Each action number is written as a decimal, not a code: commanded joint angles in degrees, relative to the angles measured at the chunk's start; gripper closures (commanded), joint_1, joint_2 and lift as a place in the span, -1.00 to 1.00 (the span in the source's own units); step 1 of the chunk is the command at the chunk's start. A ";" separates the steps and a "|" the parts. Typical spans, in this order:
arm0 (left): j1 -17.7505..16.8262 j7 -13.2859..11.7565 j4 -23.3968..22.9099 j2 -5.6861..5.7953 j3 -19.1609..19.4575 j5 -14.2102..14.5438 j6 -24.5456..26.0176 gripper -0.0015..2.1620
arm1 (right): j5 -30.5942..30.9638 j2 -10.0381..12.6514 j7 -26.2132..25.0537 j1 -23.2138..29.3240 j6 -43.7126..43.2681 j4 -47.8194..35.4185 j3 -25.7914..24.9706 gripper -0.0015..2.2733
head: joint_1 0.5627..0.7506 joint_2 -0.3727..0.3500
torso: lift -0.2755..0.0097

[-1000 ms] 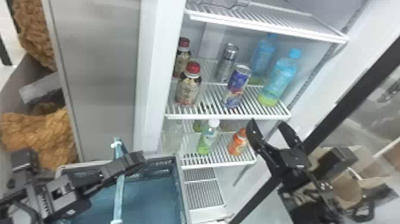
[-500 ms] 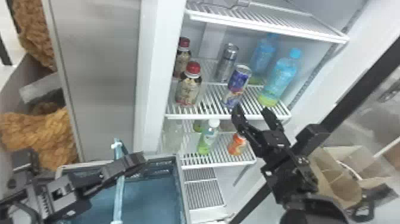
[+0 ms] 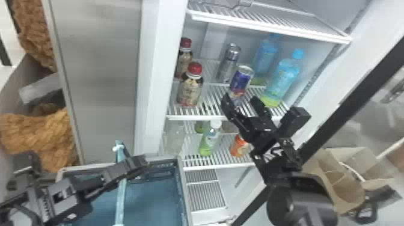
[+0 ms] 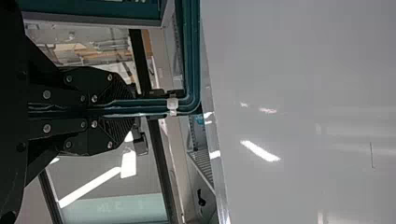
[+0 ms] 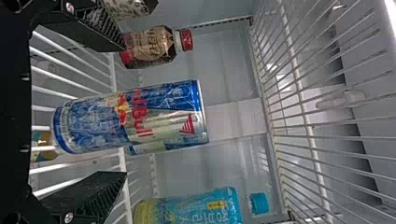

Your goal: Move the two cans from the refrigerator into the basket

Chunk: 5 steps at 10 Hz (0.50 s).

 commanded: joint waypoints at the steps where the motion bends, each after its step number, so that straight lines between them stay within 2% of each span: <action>1: 0.04 -0.01 0.01 0.00 0.00 0.07 0.00 0.10 | 0.08 -0.33 -0.34 -2.14 -0.13 2.36 0.46 -0.92 | 0.41 -0.92 | 0.72; 5: 0.04 -0.01 0.01 0.00 0.00 0.18 0.00 0.10 | -0.27 -1.91 -0.43 -8.33 0.72 8.27 2.64 -0.92 | 0.41 -0.88 | 0.72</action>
